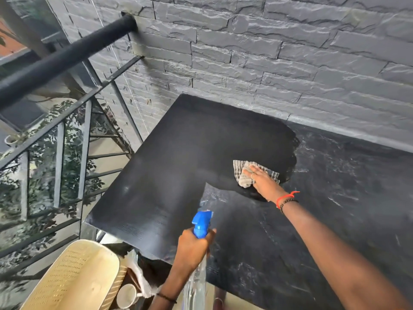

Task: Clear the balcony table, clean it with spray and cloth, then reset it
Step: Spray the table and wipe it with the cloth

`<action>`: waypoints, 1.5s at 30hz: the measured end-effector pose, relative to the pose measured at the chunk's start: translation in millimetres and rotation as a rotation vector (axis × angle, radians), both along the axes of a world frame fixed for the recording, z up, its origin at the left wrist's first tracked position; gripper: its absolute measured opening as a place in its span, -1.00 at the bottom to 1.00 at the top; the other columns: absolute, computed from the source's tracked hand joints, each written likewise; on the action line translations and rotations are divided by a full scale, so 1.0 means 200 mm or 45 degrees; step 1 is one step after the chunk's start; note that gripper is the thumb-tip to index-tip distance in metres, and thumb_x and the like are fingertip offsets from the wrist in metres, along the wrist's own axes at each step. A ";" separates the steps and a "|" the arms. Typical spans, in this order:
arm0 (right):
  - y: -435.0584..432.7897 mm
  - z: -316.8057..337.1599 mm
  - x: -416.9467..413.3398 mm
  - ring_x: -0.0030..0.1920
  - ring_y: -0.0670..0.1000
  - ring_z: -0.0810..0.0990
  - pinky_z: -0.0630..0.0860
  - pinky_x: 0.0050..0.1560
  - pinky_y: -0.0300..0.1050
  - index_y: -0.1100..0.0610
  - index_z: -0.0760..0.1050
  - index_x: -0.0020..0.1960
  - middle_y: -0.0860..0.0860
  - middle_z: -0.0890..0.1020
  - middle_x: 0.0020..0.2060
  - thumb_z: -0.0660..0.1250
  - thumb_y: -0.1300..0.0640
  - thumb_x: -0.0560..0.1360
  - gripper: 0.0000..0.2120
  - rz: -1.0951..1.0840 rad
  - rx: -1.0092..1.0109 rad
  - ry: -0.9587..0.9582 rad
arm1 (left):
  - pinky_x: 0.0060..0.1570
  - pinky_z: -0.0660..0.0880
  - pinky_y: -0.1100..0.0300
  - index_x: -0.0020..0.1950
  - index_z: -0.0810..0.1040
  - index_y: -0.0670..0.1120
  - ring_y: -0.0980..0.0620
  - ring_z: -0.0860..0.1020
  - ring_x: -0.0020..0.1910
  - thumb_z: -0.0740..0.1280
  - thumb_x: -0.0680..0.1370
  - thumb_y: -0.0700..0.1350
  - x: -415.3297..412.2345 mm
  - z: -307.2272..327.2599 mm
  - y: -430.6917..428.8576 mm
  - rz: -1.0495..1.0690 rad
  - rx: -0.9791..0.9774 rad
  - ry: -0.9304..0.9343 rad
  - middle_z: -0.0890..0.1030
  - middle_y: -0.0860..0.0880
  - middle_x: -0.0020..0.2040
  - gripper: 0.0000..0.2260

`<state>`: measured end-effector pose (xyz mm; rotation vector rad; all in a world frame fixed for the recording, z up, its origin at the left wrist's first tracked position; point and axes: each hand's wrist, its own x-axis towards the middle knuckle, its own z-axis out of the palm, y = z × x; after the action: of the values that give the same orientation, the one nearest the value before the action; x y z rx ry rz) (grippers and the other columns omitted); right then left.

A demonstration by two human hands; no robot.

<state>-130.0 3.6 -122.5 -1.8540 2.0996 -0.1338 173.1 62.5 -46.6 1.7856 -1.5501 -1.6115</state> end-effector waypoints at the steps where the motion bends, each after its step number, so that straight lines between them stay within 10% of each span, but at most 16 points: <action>1: 0.00 0.00 0.01 0.56 0.02 -0.03 -0.04 0.54 -0.01 0.07 0.11 0.53 0.05 0.01 0.55 0.11 0.44 0.53 -0.36 -0.006 0.005 0.007 | -0.45 0.38 0.36 -0.35 0.53 -0.11 0.11 0.48 -0.53 0.42 0.49 -0.03 0.01 0.00 0.02 0.008 -0.021 -0.034 0.55 -0.02 -0.50 -0.74; 12: -0.02 0.01 0.02 0.56 0.04 -0.06 -0.16 0.51 -0.16 0.10 0.08 0.54 0.08 -0.01 0.55 0.07 0.47 0.53 -0.36 -0.049 0.054 0.013 | -0.32 0.36 0.19 -0.24 0.55 -0.15 -0.02 0.40 -0.40 0.41 0.50 -0.01 0.01 0.06 0.29 -0.248 0.013 0.021 0.48 -0.11 -0.39 -0.77; 18: -0.01 0.01 0.02 0.56 0.03 -0.07 -0.13 0.54 -0.10 0.06 0.09 0.54 0.06 -0.02 0.56 0.08 0.44 0.55 -0.38 -0.053 0.079 0.013 | -0.45 0.34 0.45 -0.39 0.42 -0.10 0.18 0.45 -0.54 0.39 0.48 0.06 0.03 0.04 0.45 -0.403 0.084 -0.065 0.45 0.03 -0.61 -0.65; 23: -0.02 0.01 0.02 0.56 0.03 -0.07 -0.11 0.55 -0.07 0.07 0.10 0.54 0.06 -0.02 0.56 0.07 0.46 0.54 -0.37 -0.046 0.085 0.017 | -0.26 0.45 0.26 -0.32 0.52 -0.10 0.01 0.60 -0.32 0.44 0.46 -0.02 0.19 -0.05 0.49 -0.213 0.119 -0.180 0.63 -0.05 -0.37 -0.77; 45: 0.71 -0.13 0.58 0.56 0.00 -0.10 -0.12 0.56 -0.02 -0.02 0.11 0.53 -0.04 -0.01 0.55 0.09 0.45 0.52 -0.32 0.137 -0.141 -0.074 | -0.46 0.38 0.34 -0.39 0.55 -0.12 0.15 0.45 -0.58 0.42 0.48 -0.04 0.35 -0.03 0.27 0.006 -0.011 -0.032 0.56 -0.05 -0.55 -0.72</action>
<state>-13.9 145.8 -148.8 -1.9970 1.9854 -0.2796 243.1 116.9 -53.5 1.8103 -1.5597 -1.5840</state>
